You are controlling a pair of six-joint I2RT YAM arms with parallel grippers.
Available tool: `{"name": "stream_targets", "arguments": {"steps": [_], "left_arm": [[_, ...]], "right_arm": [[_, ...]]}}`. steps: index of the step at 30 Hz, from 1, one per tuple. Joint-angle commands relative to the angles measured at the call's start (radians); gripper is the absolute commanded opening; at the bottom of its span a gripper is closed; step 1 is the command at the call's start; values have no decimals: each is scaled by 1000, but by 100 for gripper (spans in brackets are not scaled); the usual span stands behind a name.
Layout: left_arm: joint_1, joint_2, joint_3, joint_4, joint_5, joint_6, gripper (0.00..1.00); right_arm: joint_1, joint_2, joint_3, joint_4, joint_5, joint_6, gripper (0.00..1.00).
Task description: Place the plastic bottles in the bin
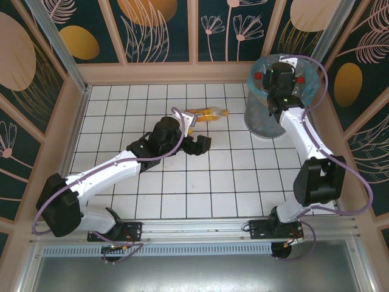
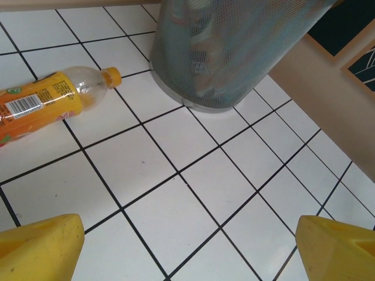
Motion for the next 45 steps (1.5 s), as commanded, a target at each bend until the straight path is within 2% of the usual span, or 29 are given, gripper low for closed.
{"name": "stream_targets", "arguments": {"steps": [1,6,11,16,21,25,31,34,38,42,45], "left_arm": [[-2,-31,-19,-4,-22,-2,93],[-2,-28,-18,-5,-23,0,93],[-2,-26,-16,-5,-26,4,93],[-2,-17,-15,-2,-30,1,93],[-1,-16,-19,9,-33,-13,93],[-2,-18,-19,12,-43,-18,93],[-3,-42,-41,7,-98,-17,94],[-2,-70,-52,7,-140,-11,94],[-2,-112,-57,3,-235,-2,96],[-2,-150,-61,-10,-323,-4,98],[-2,-181,-84,-24,-377,-8,99]], "right_arm": [[-37,59,62,-25,-78,76,63],[-100,135,142,-140,-130,178,62],[-125,79,76,-120,-168,211,62],[-112,-63,5,-63,-239,248,61],[-70,-196,-55,63,-204,228,55],[-65,-196,-20,77,-201,225,50],[-35,-179,17,46,-217,214,51],[11,-188,32,18,-212,202,54],[158,-192,47,3,-178,150,54],[290,-145,25,5,-243,109,60],[373,-88,-43,80,-268,45,66]]}}
